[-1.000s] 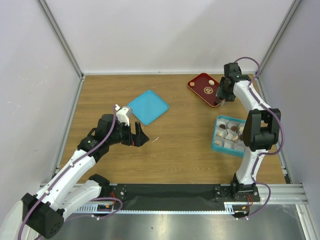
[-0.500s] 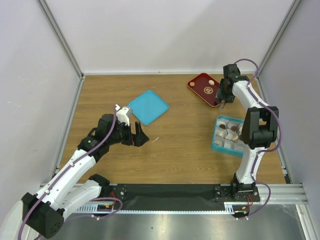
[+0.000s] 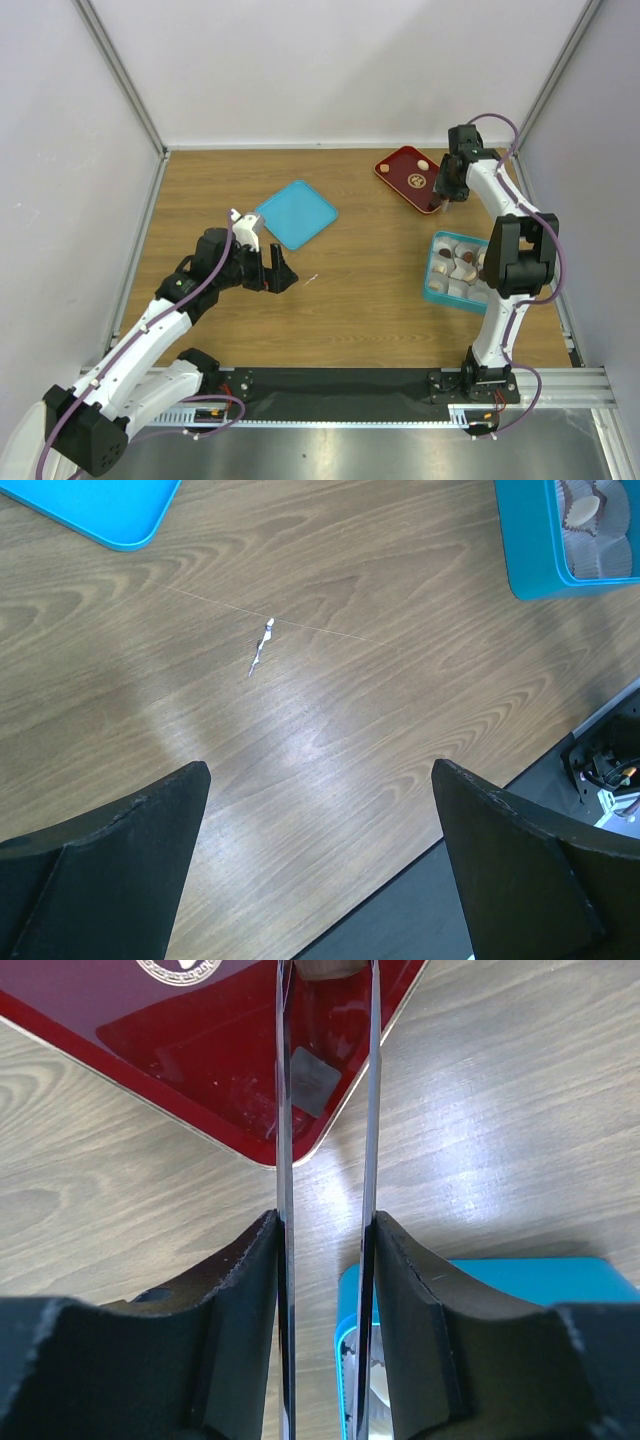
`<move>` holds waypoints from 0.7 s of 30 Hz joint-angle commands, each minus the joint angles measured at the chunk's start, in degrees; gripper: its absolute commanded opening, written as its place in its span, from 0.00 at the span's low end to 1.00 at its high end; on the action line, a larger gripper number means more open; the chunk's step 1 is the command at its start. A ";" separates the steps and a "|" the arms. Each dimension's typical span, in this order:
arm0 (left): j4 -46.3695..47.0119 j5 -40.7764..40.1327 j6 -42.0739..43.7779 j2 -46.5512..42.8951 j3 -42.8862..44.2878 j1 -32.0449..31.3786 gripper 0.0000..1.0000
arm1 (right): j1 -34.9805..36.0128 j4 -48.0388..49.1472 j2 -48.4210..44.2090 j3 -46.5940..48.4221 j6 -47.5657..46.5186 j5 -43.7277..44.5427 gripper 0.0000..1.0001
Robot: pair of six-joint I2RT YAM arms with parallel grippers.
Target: Pack the chocolate
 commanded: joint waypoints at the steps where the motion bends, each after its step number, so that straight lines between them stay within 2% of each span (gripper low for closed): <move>1: 0.77 -0.02 1.33 -0.03 1.76 0.47 1.00 | -0.12 -0.56 -4.63 2.92 -1.25 -0.60 0.42; 11: 1.04 0.95 1.24 -0.83 1.67 0.55 1.00 | 1.90 -8.72 -13.77 -1.11 0.85 -0.78 0.42; 21: 2.00 3.06 1.07 -1.79 1.58 0.55 1.00 | 2.69 -20.66 -35.82 -17.81 2.87 -1.92 0.42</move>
